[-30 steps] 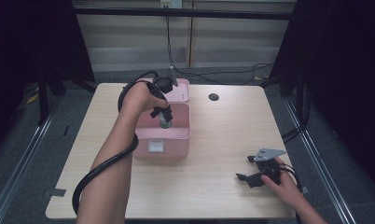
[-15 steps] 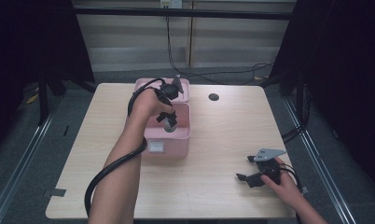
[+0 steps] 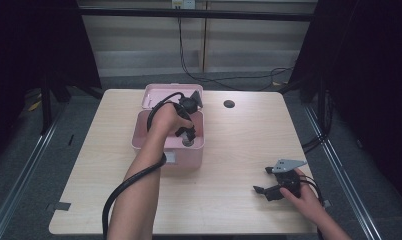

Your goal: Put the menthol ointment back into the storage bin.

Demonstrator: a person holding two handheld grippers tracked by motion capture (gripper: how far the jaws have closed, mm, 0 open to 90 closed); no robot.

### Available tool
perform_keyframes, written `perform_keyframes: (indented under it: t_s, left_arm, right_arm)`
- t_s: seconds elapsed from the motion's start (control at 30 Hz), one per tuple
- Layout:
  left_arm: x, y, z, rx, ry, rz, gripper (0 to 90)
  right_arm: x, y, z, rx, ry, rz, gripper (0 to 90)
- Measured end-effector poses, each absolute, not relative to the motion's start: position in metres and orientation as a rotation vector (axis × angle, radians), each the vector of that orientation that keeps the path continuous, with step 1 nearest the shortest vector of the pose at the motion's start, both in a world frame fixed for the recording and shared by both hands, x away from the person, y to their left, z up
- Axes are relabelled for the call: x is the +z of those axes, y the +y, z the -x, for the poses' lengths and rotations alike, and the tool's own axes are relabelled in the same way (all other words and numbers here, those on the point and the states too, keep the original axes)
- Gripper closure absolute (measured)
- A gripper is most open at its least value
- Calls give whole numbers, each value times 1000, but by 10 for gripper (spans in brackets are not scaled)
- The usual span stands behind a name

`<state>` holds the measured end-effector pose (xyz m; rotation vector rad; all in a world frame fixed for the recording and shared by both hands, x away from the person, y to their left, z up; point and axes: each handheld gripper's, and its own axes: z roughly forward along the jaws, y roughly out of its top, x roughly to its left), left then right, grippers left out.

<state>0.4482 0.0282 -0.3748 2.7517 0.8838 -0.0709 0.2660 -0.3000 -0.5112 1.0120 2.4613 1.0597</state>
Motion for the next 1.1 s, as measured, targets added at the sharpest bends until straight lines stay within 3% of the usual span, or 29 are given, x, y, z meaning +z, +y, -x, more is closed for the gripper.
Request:
perform_keyframes:
  t_s: [1.1]
  left_arm:
    - [-417,10,-452,-11,606,-2873,502]
  right_arm:
    - [-511,-300,-266,1059,2457,-1017,111]
